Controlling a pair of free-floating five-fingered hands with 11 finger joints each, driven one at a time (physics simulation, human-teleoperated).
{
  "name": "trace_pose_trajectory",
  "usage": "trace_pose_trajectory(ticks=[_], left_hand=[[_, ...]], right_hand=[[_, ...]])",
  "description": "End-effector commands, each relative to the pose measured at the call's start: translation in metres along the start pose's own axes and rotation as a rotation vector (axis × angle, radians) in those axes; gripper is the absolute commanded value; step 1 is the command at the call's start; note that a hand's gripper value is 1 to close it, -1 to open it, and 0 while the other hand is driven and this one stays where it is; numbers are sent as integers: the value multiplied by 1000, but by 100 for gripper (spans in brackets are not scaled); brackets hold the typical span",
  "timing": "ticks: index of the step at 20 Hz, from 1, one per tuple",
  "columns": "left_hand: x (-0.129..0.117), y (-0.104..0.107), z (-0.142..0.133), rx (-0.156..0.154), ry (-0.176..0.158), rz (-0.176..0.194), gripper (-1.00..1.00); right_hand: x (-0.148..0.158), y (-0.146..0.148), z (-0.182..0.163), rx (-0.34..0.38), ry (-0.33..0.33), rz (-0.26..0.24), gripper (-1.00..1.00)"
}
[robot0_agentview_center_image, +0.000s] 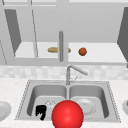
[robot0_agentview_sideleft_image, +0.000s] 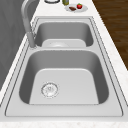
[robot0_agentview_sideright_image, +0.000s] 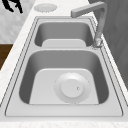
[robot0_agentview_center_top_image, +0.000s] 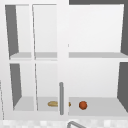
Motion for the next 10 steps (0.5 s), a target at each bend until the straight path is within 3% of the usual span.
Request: trace_pose_trajectory(ticks=[1, 5, 10], left_hand=[[0, 0, 0, 0, 0, 0, 0], [0, 0, 0, 0, 0, 0, 0], [0, 0, 0, 0, 0, 0, 0]], right_hand=[[-14, 3, -24, -1, -36, 45, -100], [-26, 11, -47, 24, -52, 48, -100], [-33, 17, -71, 86, -123, 42, -100]])
